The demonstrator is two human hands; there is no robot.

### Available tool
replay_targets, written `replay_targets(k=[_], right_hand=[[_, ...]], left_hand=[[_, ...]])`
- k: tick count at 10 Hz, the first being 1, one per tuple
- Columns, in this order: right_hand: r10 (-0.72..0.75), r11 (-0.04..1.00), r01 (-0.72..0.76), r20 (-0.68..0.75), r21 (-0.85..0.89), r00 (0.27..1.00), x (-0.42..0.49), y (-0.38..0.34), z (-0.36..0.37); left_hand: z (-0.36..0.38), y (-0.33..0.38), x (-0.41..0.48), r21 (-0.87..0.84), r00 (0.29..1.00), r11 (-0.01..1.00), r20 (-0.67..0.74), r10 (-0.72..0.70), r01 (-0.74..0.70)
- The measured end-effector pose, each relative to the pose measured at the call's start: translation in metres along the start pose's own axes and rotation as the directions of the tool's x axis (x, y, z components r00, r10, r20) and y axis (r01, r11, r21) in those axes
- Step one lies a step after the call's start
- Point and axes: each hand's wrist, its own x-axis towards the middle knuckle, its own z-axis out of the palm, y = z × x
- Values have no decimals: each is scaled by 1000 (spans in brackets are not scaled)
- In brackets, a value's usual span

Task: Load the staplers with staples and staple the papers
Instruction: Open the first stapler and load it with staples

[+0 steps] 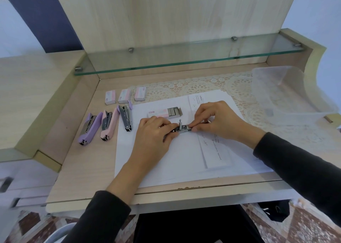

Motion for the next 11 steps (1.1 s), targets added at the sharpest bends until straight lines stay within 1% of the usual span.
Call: replay_targets(k=[3, 4, 5, 6, 7, 8, 9, 10, 11], right_hand=[[44, 985, -45, -7, -164, 999, -10, 3, -18], [39, 977, -41, -11, -211, 999, -14, 4, -24], [37, 976, -38, -9, -215, 999, -17, 5, -26], [48, 987, -52, -31, -152, 998, -17, 5, -24], [78, 988, -79, -8, -133, 997, -14, 5, -19], [101, 987, -102, -15, -128, 995, -13, 8, -14], [69, 990, -74, -44, -123, 997, -16, 10, -10], [47, 992, -56, -77, -113, 996, -19, 10, -9], [34, 993, -46, -103, -109, 994, -19, 10, -8]], left_hand=[[-1, 1, 0, 6, 1000, 1000, 8, -9, 9], [-1, 0, 0, 13, 1000, 1000, 12, -9, 9], [-1, 1, 0, 14, 1000, 1000, 10, -10, 10], [-1, 0, -1, 7, 1000, 1000, 7, -3, 3], [-2, 1, -1, -8, 1000, 1000, -14, 5, -5], [-3, 4, -2, -13, 999, 1000, -54, 4, -5], [-2, 1, -2, 16, 997, 998, -35, 65, -64], [0, -2, -1, 7, 993, 994, 41, 106, -107], [1, -4, -1, 31, 990, 992, 71, 123, -125]])
